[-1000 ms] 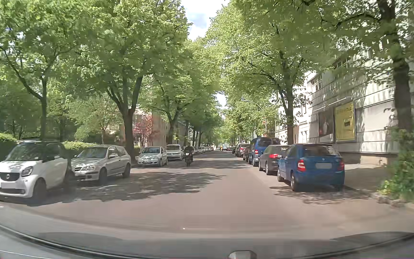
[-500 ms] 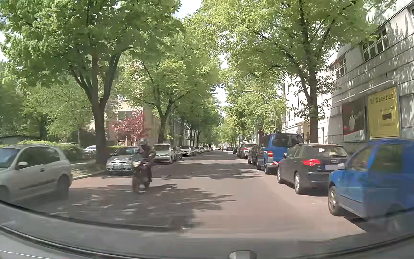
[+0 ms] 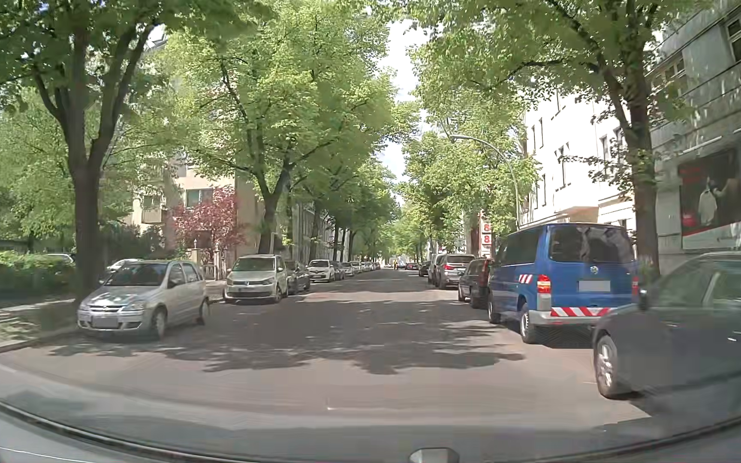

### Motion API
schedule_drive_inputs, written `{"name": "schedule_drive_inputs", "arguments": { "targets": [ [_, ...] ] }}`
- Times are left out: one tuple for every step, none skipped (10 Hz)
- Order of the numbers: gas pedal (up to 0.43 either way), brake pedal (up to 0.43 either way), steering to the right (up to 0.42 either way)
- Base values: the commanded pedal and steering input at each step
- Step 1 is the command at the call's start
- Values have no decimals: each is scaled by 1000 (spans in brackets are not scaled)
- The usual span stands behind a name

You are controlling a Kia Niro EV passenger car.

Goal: Follow the waypoints while adhering to traffic rules and regulations

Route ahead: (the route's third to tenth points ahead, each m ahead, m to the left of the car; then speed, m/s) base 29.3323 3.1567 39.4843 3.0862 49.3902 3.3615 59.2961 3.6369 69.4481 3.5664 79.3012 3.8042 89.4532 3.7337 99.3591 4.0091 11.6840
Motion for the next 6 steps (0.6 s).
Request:
{"name": "schedule_drive_inputs", "arguments": {
  "targets": [
    [28, 18, 0],
    [28, 18, 0],
    [28, 18, 0],
    [28, 18, 0],
    [28, 18, 0],
    [28, 18, 0]
  ]
}}
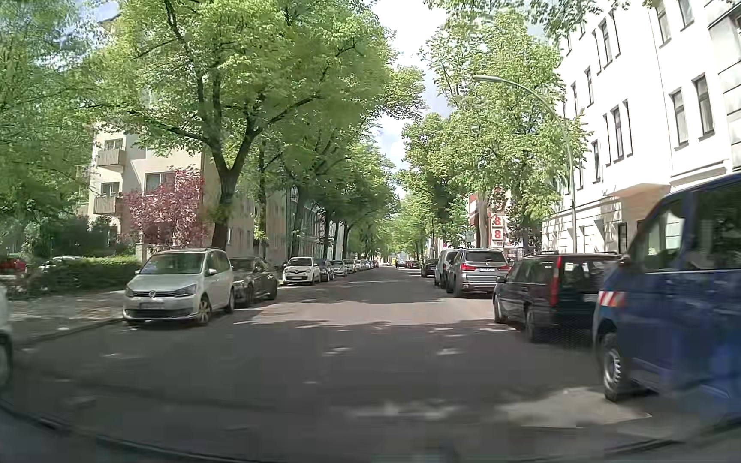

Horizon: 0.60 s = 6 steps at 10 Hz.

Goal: Follow the waypoints while adhering to traffic rules and regulations

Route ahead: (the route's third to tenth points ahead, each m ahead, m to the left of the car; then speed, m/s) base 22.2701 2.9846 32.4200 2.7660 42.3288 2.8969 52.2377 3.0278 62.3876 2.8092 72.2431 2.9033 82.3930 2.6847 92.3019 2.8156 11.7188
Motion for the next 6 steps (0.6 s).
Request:
{"name": "schedule_drive_inputs", "arguments": {
  "targets": [
    [28, 18, 0],
    [8, 18, 0],
    [0, 12, 1],
    [0, 18, 1],
    [0, 18, 2],
    [0, 18, 1]
  ]
}}
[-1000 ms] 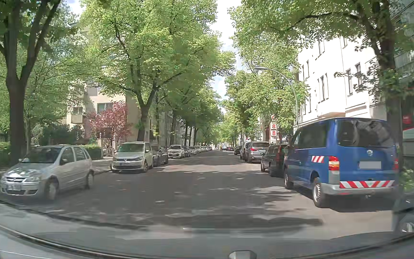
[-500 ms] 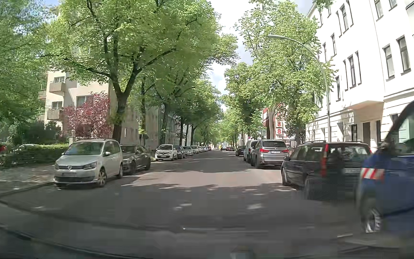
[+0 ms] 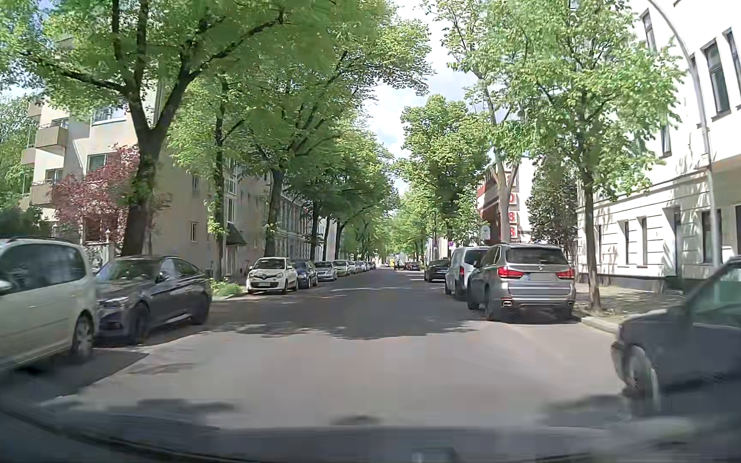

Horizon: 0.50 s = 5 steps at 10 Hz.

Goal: Follow the waypoints while adhering to traffic rules and regulations

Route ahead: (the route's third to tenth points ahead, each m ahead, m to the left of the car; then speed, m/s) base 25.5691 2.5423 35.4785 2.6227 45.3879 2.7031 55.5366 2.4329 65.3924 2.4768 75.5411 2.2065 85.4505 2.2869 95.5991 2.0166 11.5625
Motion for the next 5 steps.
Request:
{"name": "schedule_drive_inputs", "arguments": {
  "targets": [
    [0, 18, 1],
    [0, 18, 1],
    [20, 18, 0],
    [20, 18, 0],
    [20, 18, 0]
  ]
}}
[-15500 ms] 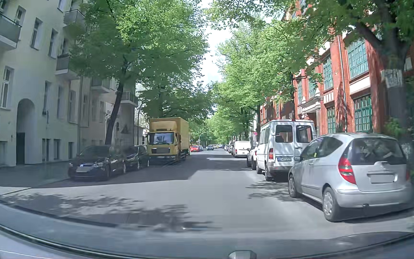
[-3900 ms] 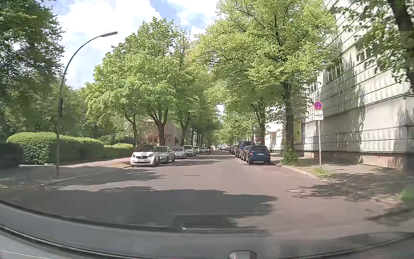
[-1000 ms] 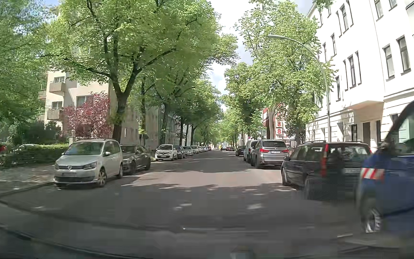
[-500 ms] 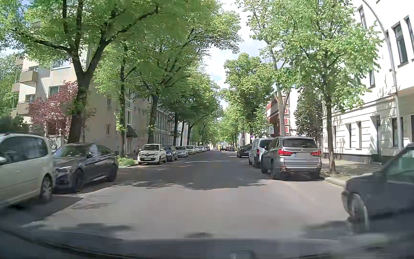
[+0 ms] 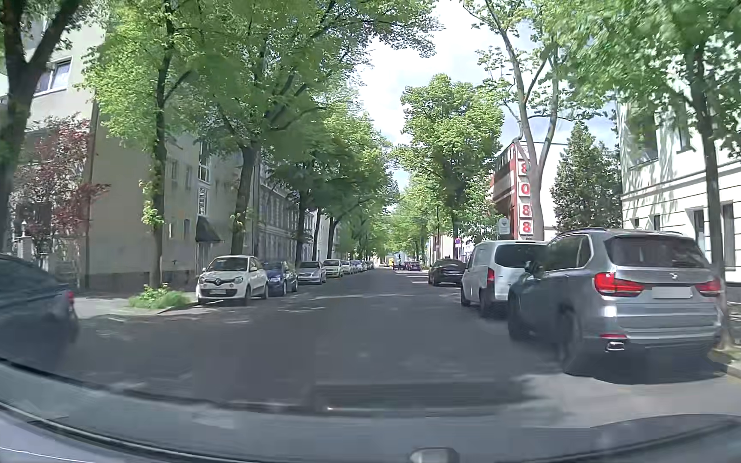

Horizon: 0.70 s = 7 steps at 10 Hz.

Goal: Follow the waypoints while adhering to traffic rules and regulations

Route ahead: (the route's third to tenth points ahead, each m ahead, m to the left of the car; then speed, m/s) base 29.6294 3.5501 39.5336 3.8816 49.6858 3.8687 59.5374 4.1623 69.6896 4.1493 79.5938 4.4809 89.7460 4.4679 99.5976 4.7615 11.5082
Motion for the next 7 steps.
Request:
{"name": "schedule_drive_inputs", "arguments": {
  "targets": [
    [20, 18, 0],
    [28, 18, -1],
    [28, 18, -1],
    [28, 18, -1],
    [28, 18, -2],
    [28, 18, -3],
    [28, 18, -3]
  ]
}}
